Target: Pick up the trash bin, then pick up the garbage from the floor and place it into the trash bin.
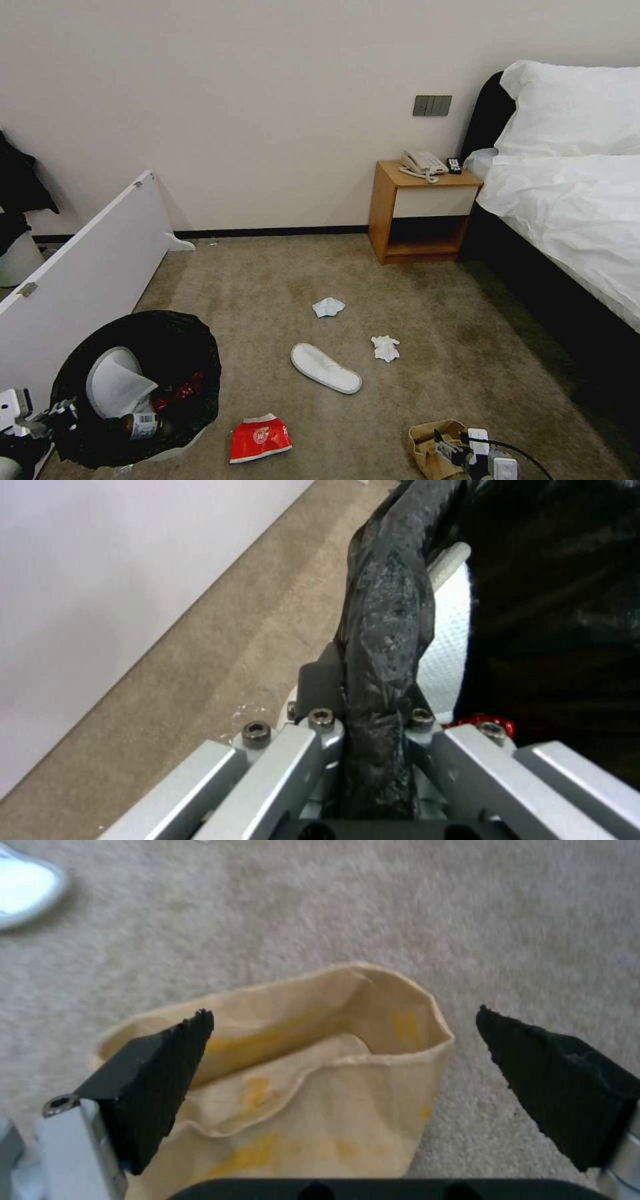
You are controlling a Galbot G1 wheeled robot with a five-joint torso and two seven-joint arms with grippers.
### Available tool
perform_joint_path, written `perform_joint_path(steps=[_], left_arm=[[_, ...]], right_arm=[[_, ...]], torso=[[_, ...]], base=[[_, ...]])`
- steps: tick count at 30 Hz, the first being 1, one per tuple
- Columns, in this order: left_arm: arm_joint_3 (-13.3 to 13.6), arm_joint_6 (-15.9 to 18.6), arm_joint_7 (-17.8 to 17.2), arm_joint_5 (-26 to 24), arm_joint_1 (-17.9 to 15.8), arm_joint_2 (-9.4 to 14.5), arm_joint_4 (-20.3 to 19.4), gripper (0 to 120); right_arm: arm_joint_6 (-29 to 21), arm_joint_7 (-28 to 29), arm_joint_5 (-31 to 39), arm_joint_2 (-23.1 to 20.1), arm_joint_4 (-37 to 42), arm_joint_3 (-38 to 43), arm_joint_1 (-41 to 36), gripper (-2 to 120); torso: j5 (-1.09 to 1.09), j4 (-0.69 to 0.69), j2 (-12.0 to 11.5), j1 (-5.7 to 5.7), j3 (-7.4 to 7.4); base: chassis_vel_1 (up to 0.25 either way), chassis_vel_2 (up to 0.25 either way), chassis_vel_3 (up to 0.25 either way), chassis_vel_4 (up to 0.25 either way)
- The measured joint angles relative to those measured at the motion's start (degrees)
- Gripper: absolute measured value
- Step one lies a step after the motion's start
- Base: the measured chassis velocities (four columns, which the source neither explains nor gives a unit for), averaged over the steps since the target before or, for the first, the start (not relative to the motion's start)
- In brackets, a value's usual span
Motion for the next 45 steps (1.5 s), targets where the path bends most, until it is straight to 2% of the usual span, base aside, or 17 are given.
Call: perform_joint_path(steps=[11,27,30,31,32,33,34,35,37,40,42,43,44,45], left_arm=[[-0.2,0.0,-0.1,0.0,0.5,-0.9,-0.7,3],[0.1,0.0,-0.5,0.1,0.6,-1.3,-1.4,3],[0.1,0.0,-0.6,0.1,0.7,-1.3,-1.5,3],[0.1,0.0,-0.6,0.1,0.7,-1.3,-1.5,3],[0.0,0.0,-0.6,0.1,0.7,-1.3,-1.5,3],[0.0,0.0,-0.6,0.1,0.7,-1.3,-1.5,3],[0.0,0.0,-0.6,0.1,0.7,-1.3,-1.6,3],[0.0,0.0,-0.6,0.1,0.7,-1.3,-1.6,3],[0.0,0.0,-0.6,0.1,0.7,-1.4,-1.6,3],[0.1,0.0,-0.7,0.1,0.7,-1.4,-1.6,3],[0.3,0.0,-0.7,0.2,0.7,-1.4,-1.7,3],[0.3,0.0,-0.7,0.2,0.7,-1.4,-1.7,3],[0.3,0.0,-0.7,0.2,0.7,-1.4,-1.8,3],[0.3,0.0,-0.7,0.2,0.7,-1.4,-1.8,3]], right_arm=[[0.7,-2.2,-0.1,0.1,-7.2,0.9,4.4,100],[0.7,-4.9,0.5,0.3,-11.2,1.5,7.0,99],[-0.1,-5.8,0.7,0.6,-14.2,2.0,8.7,88],[-0.1,-5.8,0.7,0.6,-14.2,2.0,8.7,88],[-0.5,-6.2,0.8,0.6,-15.0,2.1,9.1,81],[-0.5,-6.2,0.8,0.6,-15.0,2.1,9.1,81],[-1.1,-6.6,0.9,0.6,-16.2,2.1,9.5,73],[-1.1,-6.6,0.9,0.6,-16.2,2.1,9.5,73],[-1.2,-7.0,0.9,0.6,-17.3,2.1,10.0,61],[-1.2,-7.2,1.1,0.6,-17.7,2.1,10.2,55],[-1.2,-7.5,1.2,0.7,-18.6,2.1,10.7,44],[-1.2,-7.5,1.2,0.7,-18.6,2.1,10.7,44],[-1.2,-7.6,1.2,0.7,-18.7,2.0,10.8,36],[-1.2,-7.6,1.2,0.7,-18.7,2.0,10.8,36]], torso=[[-0.01,0.01,0.0,0.00,0.00],[-0.01,0.00,0.0,0.00,0.00],[0.00,0.01,0.0,0.00,0.00],[0.00,0.01,0.0,0.00,0.00],[-0.01,0.01,0.0,0.00,0.00],[-0.01,0.01,0.0,0.00,0.00],[0.00,0.00,0.0,0.00,0.00],[0.00,0.00,0.0,0.00,0.00],[0.00,0.01,0.0,0.00,0.00],[0.00,0.01,0.0,0.00,0.00],[-0.01,0.00,0.0,0.00,0.00],[-0.01,0.00,0.0,0.00,0.00],[0.00,0.01,0.0,0.00,0.00],[0.00,0.01,0.0,0.00,0.00]], base=[[0.000,0.000,0.000,0.000],[0.000,0.000,0.000,0.000],[0.000,0.000,0.000,0.000],[0.000,0.000,0.000,0.000],[0.000,0.000,0.000,0.000],[0.000,0.000,0.000,0.000],[0.000,0.000,0.000,0.000],[0.000,0.000,0.000,0.000],[0.000,0.000,0.000,0.000],[0.000,0.000,0.000,0.000],[0.000,0.000,0.000,0.000],[0.000,0.000,0.000,0.000],[0.000,0.000,0.000,0.000],[0.000,0.000,0.000,0.000]])
